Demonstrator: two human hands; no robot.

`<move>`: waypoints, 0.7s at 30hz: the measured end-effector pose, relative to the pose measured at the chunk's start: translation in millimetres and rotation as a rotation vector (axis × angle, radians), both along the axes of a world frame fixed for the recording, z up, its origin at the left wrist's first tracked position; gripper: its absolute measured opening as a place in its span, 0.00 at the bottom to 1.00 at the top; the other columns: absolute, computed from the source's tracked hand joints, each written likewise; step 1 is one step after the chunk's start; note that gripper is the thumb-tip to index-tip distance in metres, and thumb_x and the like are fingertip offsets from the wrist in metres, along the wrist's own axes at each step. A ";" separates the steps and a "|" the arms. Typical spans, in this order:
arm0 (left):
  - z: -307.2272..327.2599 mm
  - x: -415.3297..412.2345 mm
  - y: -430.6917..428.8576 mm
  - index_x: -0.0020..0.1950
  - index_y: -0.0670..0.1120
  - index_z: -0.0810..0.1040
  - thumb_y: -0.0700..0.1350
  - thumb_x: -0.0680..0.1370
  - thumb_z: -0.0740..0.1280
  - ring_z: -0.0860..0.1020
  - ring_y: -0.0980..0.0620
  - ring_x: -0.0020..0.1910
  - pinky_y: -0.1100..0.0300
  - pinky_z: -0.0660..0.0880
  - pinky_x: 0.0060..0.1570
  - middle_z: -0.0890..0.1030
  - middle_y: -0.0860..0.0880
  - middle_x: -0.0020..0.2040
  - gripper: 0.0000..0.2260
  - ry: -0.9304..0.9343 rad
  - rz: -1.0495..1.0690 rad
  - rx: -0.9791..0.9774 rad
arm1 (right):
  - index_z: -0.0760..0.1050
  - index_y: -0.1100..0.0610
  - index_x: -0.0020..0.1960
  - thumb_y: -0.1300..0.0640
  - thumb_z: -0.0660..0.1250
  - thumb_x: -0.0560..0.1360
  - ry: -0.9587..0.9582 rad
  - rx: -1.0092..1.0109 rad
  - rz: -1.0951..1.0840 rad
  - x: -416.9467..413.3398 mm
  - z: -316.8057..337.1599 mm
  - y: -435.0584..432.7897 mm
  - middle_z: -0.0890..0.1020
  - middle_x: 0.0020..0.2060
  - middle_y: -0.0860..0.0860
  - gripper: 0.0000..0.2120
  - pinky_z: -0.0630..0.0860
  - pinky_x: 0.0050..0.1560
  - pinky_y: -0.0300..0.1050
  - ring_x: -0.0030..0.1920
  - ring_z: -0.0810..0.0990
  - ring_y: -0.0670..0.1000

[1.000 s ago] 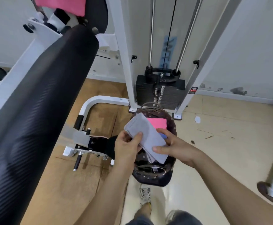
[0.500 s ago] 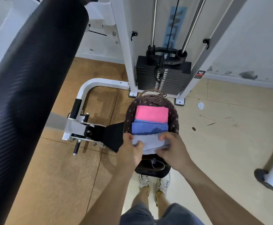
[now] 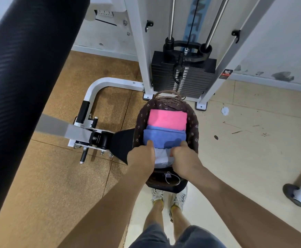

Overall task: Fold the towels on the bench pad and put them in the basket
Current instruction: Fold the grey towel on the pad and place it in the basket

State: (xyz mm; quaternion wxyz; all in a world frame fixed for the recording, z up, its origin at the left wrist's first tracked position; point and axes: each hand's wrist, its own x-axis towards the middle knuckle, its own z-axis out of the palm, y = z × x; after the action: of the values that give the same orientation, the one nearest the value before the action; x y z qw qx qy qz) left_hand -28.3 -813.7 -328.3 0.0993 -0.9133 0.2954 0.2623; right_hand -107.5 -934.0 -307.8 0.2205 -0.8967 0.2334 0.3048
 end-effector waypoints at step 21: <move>-21.0 30.5 -28.9 0.79 0.50 0.42 0.51 0.75 0.70 0.79 0.41 0.53 0.50 0.77 0.51 0.80 0.42 0.56 0.44 0.275 -0.162 0.000 | 0.56 0.47 0.76 0.36 0.61 0.75 0.072 1.187 -1.541 6.3 -13.2 -16.9 0.70 0.47 0.59 0.34 0.69 0.62 0.69 0.40 0.70 0.59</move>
State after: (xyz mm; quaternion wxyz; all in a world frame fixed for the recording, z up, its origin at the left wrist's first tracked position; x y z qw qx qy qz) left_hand 2.1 -842.5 -349.3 0.0788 -0.8419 0.3791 0.3760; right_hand -101.2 -950.9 -321.1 0.7685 -0.2313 0.5712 0.1723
